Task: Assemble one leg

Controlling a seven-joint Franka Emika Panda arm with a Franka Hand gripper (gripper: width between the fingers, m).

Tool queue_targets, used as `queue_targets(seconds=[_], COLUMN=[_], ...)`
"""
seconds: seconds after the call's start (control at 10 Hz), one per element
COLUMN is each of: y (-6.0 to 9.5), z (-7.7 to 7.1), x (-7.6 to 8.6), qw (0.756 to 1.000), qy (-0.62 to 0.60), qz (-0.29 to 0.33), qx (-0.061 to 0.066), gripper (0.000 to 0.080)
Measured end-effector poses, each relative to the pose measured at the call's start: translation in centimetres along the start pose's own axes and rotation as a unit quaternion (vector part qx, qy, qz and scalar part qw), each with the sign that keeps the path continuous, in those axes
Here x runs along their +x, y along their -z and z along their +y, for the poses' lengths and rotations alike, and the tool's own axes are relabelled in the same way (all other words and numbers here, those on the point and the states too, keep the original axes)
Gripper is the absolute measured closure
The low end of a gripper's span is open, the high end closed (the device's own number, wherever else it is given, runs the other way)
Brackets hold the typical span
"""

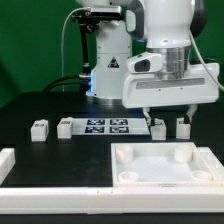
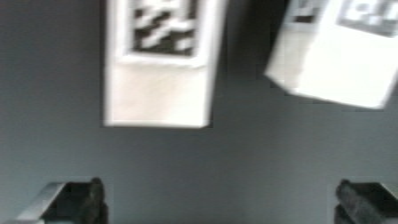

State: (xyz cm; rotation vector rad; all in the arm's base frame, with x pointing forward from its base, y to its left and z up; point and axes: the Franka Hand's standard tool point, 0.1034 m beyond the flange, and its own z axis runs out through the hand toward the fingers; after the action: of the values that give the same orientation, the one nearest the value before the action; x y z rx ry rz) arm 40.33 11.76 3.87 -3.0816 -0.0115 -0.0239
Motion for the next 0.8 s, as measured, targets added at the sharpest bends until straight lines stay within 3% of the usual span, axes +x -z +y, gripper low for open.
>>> queue_targets(seconds=[0.3, 0.8], y=[-0.2, -0.2], z=[-3.2, -3.2], x=[-1.2, -1.0], qw=[1.000, 0.999], qy=[-0.029, -0.023], qz=[-0.003, -0.022], qx=[0.008, 0.005], gripper=[0.0150, 0.0150])
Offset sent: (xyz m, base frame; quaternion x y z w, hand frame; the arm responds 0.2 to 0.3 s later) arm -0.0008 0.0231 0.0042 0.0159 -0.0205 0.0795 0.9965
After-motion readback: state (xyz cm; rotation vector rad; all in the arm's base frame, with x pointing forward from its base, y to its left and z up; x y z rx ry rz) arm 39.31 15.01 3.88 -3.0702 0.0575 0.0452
